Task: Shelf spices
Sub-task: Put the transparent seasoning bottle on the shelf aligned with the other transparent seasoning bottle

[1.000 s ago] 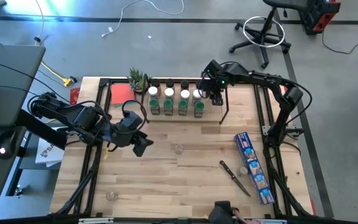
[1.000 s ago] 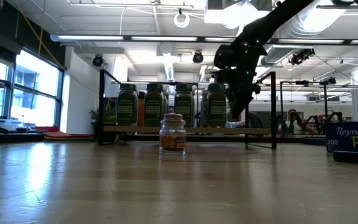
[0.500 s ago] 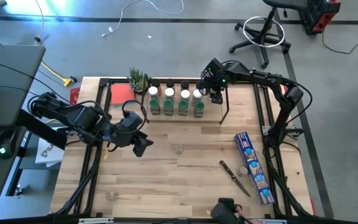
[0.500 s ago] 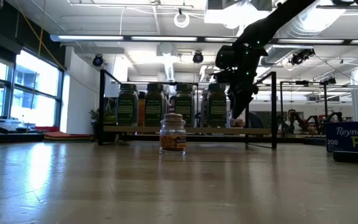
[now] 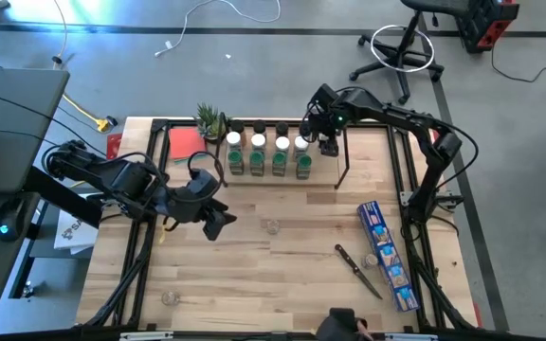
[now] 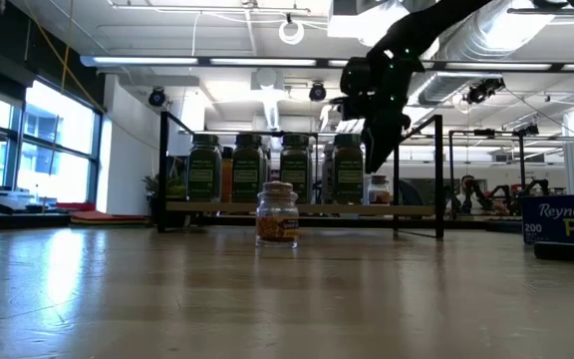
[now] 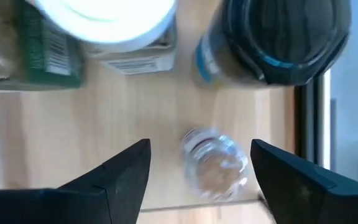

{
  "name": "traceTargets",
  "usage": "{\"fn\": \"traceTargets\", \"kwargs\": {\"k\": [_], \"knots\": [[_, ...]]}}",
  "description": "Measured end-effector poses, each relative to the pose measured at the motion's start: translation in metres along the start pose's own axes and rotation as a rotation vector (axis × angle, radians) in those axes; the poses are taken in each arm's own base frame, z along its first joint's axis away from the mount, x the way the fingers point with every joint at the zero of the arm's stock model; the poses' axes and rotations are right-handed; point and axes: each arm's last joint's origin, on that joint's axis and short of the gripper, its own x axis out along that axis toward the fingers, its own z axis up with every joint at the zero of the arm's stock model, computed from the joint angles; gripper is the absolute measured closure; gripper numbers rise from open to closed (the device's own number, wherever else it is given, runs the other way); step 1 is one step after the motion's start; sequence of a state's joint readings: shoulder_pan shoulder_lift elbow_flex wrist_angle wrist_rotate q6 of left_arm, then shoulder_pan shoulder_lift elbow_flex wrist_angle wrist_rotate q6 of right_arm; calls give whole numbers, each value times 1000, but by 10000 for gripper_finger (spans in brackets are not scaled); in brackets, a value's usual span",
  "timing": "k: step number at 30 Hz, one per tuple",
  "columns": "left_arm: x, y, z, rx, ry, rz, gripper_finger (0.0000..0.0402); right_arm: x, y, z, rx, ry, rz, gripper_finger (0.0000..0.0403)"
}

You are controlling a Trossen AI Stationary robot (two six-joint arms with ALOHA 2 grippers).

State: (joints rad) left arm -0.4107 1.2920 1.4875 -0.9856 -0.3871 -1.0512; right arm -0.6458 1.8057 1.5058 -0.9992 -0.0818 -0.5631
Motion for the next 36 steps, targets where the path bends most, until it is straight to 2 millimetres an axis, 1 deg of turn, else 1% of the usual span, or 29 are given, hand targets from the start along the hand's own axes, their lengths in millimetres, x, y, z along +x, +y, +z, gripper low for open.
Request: {"fn": "traceTargets", "kwargs": {"k": [3, 7, 10, 14, 18, 21, 23, 25, 29, 32, 36], "knots": [[-2, 0, 2, 28, -23, 8, 177, -14, 12, 12, 56, 11, -6, 132], [-3, 0, 3, 82, -34, 10, 177, -39, 33, 36, 45, -32, -32, 132], [-4, 0, 3, 121, -34, 9, 177, -63, 53, 53, 33, -54, -104, 132], [-7, 1, 3, 169, -36, 2, 177, -99, 86, 67, 58, -85, -148, 132], [-15, 3, 3, 206, -40, -19, 177, -133, 129, 73, 99, -128, -104, 132], [-26, 4, 1, 250, -43, -46, 177, -152, 170, 73, 119, -183, -49, 132], [-32, 5, -2, 296, -52, -60, 177, -159, 200, 69, 120, -204, -4, 132], [-38, 6, -4, 351, -64, -62, 177, -159, 233, 61, 121, -185, 41, 132], [-48, 10, -6, 414, -60, -75, 177, -143, 291, 40, 158, -66, 123, 132], [-53, 12, -8, 433, -54, -81, 177, -129, 327, 20, 127, 57, 189, 132], [-57, 14, -7, 465, -60, -89, 177, -103, 364, -14, -27, 255, 250, 132]]}}
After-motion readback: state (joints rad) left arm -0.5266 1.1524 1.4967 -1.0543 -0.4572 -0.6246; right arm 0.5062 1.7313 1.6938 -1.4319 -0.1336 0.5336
